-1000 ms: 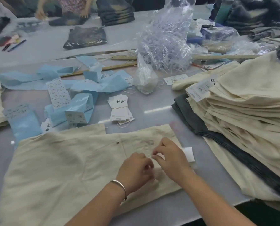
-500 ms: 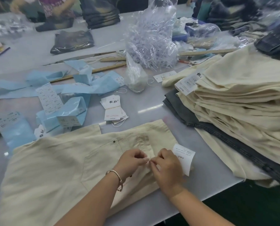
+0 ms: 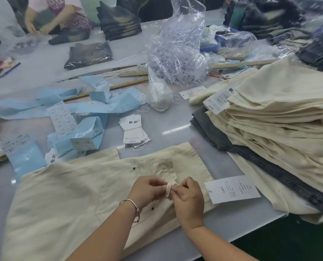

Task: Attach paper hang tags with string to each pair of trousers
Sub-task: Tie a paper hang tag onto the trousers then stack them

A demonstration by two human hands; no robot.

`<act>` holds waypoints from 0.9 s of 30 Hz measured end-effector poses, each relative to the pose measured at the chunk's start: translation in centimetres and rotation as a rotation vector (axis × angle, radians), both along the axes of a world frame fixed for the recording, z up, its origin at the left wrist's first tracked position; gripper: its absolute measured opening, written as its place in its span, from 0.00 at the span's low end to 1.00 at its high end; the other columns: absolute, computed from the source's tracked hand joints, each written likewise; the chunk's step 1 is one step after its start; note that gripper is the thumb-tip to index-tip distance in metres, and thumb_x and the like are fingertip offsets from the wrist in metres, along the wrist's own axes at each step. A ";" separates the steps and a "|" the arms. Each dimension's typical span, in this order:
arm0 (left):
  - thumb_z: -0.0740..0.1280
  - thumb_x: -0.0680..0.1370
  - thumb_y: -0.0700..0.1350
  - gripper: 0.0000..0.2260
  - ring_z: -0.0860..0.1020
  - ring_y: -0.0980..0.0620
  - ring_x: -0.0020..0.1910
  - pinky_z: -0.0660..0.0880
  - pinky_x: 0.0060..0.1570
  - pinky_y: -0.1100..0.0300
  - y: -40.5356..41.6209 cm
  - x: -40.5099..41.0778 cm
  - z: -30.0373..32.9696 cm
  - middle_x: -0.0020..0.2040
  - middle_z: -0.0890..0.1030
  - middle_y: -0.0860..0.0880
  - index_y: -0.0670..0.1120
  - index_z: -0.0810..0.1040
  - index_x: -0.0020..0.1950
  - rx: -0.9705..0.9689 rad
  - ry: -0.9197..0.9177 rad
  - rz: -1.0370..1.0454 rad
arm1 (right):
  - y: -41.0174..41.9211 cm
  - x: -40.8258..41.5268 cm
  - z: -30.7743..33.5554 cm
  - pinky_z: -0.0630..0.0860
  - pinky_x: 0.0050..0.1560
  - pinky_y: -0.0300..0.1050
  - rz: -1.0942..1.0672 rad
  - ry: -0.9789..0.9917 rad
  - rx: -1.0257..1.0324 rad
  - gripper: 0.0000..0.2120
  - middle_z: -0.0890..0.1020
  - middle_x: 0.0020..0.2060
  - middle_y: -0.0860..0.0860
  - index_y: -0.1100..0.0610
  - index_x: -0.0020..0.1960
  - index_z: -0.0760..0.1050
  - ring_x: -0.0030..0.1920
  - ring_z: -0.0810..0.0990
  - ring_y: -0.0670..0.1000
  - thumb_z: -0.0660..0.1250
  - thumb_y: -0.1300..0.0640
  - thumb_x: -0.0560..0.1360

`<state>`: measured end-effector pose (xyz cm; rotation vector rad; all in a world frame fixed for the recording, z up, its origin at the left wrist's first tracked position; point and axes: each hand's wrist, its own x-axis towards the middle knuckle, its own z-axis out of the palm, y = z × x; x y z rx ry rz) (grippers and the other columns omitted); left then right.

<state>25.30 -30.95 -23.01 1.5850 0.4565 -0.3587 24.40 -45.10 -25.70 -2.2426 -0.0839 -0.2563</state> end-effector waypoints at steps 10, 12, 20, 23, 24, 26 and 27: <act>0.64 0.80 0.36 0.07 0.77 0.57 0.27 0.71 0.29 0.64 -1.9 0.2 0.0 0.38 0.85 0.45 0.41 0.75 0.42 0.085 -0.107 0.195 | -4.6 2.0 3.3 0.76 0.38 0.43 0.364 -0.110 -0.034 0.13 0.79 0.43 0.46 0.51 0.48 0.84 0.38 0.78 0.47 0.70 0.64 0.67; 0.63 0.81 0.37 0.06 0.76 0.58 0.27 0.69 0.27 0.66 -2.0 0.6 0.5 0.42 0.86 0.46 0.41 0.73 0.44 0.040 -0.131 0.230 | -7.0 3.0 3.8 0.76 0.47 0.41 0.395 -0.099 -0.066 0.17 0.80 0.47 0.45 0.52 0.52 0.83 0.47 0.79 0.47 0.68 0.63 0.64; 0.63 0.80 0.37 0.03 0.74 0.56 0.26 0.71 0.28 0.66 -1.6 2.4 2.0 0.33 0.80 0.47 0.42 0.74 0.48 -0.157 -0.156 0.347 | -10.4 4.6 1.8 0.57 0.69 0.40 0.585 0.152 -0.554 0.28 0.69 0.66 0.39 0.46 0.69 0.67 0.68 0.67 0.45 0.65 0.46 0.70; 0.64 0.79 0.34 0.04 0.76 0.55 0.29 0.75 0.31 0.64 -1.6 2.3 2.0 0.33 0.81 0.47 0.40 0.76 0.52 -0.153 -0.179 0.326 | -10.5 4.9 2.0 0.57 0.70 0.38 0.711 0.178 -0.573 0.27 0.67 0.70 0.42 0.48 0.67 0.70 0.70 0.65 0.46 0.65 0.49 0.68; 0.64 0.79 0.33 0.05 0.77 0.55 0.30 0.76 0.32 0.64 -1.6 2.3 2.0 0.34 0.82 0.46 0.40 0.76 0.53 -0.161 -0.190 0.326 | -10.5 5.1 2.2 0.61 0.67 0.38 0.746 0.171 -0.603 0.24 0.68 0.69 0.43 0.49 0.65 0.71 0.69 0.67 0.47 0.64 0.51 0.69; 0.63 0.79 0.32 0.07 0.79 0.53 0.32 0.77 0.35 0.63 -1.7 2.1 2.1 0.36 0.83 0.45 0.40 0.75 0.55 -0.169 -0.216 0.323 | -10.5 5.8 2.8 0.69 0.57 0.39 0.751 0.185 -0.597 0.18 0.76 0.62 0.44 0.52 0.59 0.76 0.62 0.74 0.49 0.62 0.57 0.70; 0.64 0.79 0.32 0.07 0.79 0.53 0.33 0.78 0.36 0.63 -1.8 2.0 2.2 0.37 0.83 0.45 0.40 0.75 0.55 -0.167 -0.229 0.320 | -10.5 6.3 3.2 0.71 0.54 0.40 0.713 0.227 -0.540 0.16 0.79 0.58 0.44 0.52 0.57 0.79 0.58 0.77 0.48 0.62 0.59 0.71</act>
